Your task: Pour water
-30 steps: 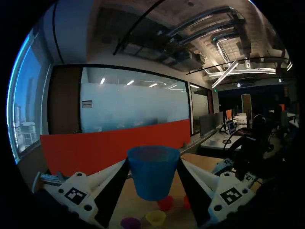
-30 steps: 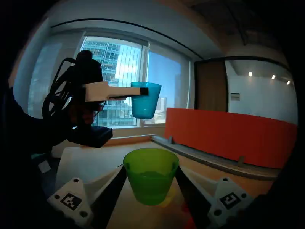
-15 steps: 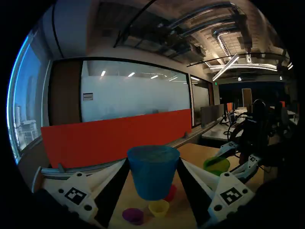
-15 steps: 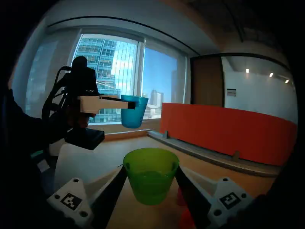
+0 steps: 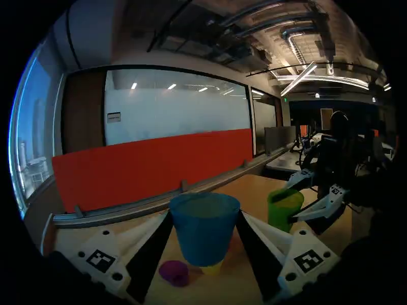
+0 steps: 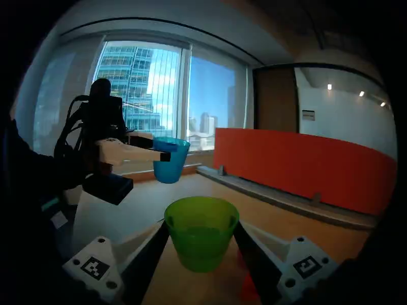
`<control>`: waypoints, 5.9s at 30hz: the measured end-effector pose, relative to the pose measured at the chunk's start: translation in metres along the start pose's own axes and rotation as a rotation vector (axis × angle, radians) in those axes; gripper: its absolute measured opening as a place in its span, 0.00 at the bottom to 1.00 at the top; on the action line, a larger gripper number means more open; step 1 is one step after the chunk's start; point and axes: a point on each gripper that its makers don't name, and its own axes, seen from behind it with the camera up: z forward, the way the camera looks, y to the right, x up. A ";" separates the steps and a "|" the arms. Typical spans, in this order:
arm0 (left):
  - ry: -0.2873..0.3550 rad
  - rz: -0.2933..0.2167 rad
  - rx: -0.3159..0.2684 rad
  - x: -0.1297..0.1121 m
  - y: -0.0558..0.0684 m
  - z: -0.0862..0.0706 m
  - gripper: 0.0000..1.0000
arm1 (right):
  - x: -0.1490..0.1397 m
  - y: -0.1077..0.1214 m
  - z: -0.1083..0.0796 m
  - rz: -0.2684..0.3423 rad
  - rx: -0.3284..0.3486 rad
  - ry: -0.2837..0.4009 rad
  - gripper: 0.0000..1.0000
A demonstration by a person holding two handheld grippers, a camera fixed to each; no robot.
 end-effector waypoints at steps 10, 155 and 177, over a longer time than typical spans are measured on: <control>-0.063 0.006 -0.026 -0.036 0.009 -0.002 0.86 | -0.022 0.002 -0.001 -0.001 0.005 -0.051 0.89; -0.467 0.001 -0.005 -0.227 -0.003 -0.051 0.99 | -0.168 0.020 -0.046 0.012 -0.107 -0.379 0.99; -0.208 -0.034 0.296 -0.160 -0.047 -0.086 0.99 | -0.119 0.069 -0.078 0.109 -0.424 -0.182 0.99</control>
